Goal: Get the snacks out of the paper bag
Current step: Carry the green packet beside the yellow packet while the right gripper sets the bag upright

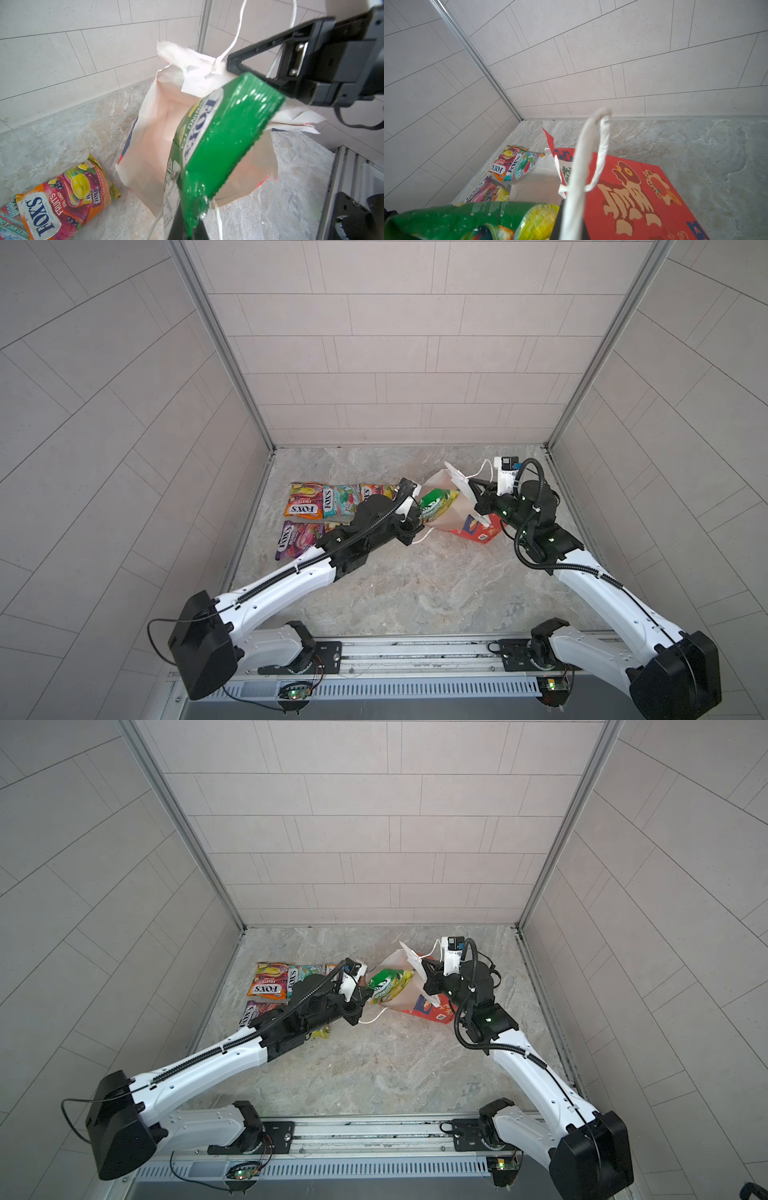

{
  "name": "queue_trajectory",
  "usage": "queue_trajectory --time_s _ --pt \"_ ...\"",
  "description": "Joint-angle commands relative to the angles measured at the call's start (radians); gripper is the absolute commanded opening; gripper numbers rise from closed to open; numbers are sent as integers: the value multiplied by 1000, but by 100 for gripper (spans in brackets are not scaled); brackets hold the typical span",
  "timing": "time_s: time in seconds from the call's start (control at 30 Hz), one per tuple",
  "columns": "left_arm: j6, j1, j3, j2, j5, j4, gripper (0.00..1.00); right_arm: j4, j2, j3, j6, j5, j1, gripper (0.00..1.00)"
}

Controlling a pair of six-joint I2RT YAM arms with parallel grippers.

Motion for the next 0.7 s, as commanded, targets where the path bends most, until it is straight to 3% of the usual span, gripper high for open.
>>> queue_trajectory --time_s 0.0,0.17,0.4,0.67 --pt "-42 17 64 -63 79 30 0 -37 10 24 25 34 -9 0" --pt "-91 72 54 -136 113 -14 0 -50 14 34 45 60 -21 0" --pt "-190 251 46 -273 191 -136 0 -106 25 87 90 90 -58 0" --pt "-282 406 17 -366 190 -279 0 -112 47 131 214 80 -142 0"
